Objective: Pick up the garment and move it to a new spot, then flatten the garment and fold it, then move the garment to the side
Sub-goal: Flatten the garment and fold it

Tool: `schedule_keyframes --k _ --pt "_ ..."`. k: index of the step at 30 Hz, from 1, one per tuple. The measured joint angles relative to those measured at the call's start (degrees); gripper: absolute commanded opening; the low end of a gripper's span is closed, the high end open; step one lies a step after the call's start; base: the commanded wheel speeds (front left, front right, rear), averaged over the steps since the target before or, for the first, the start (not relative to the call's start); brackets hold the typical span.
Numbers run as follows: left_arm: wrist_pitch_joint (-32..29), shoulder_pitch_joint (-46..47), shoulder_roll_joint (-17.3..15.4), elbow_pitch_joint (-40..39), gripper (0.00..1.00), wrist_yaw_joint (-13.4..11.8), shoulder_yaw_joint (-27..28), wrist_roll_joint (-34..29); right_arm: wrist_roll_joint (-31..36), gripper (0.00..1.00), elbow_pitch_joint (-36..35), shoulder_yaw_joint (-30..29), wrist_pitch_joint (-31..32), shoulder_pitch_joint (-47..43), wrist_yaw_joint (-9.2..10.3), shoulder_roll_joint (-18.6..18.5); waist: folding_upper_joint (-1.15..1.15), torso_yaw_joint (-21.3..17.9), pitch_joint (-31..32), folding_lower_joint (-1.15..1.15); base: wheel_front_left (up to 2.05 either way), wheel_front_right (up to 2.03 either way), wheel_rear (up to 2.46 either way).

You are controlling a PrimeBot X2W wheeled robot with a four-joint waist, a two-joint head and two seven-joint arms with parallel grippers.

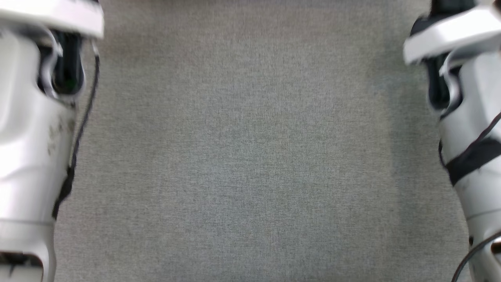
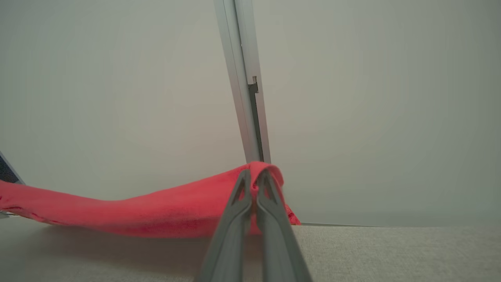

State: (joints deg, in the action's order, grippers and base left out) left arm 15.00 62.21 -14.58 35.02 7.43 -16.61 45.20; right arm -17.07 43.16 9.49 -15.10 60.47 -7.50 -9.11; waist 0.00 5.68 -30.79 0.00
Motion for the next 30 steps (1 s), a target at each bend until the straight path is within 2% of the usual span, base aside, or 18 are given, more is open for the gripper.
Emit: schedule_keyframes --k 4,10,18,30 --pt "0.0 -7.0 -2.5 -1.6 0.00 0.0 -4.7 0.5 -1.8 0.00 2.1 6.1 0.0 -4.6 -0.01 -1.4 0.00 0.1 3.6 0.00 0.00 0.00 0.00" --pt "0.0 -14.6 -8.5 -2.1 0.00 0.0 -12.2 1.8 -6.8 0.00 6.1 10.5 0.0 -8.8 0.00 -2.9 0.00 0.3 9.5 0.00 0.00 0.00 0.00" --pt "0.0 -23.6 -13.0 -1.7 0.00 0.0 -21.0 4.8 -12.2 0.00 11.5 16.4 0.0 -14.4 0.00 -3.1 0.00 0.4 17.3 0.00 0.00 0.00 0.00" --pt "-2.3 -32.4 -21.1 -6.4 0.00 0.0 -29.6 13.3 -20.0 0.00 13.8 29.3 2.7 -20.5 -0.01 -7.7 0.00 1.7 25.8 0.00 0.00 0.00 0.00"
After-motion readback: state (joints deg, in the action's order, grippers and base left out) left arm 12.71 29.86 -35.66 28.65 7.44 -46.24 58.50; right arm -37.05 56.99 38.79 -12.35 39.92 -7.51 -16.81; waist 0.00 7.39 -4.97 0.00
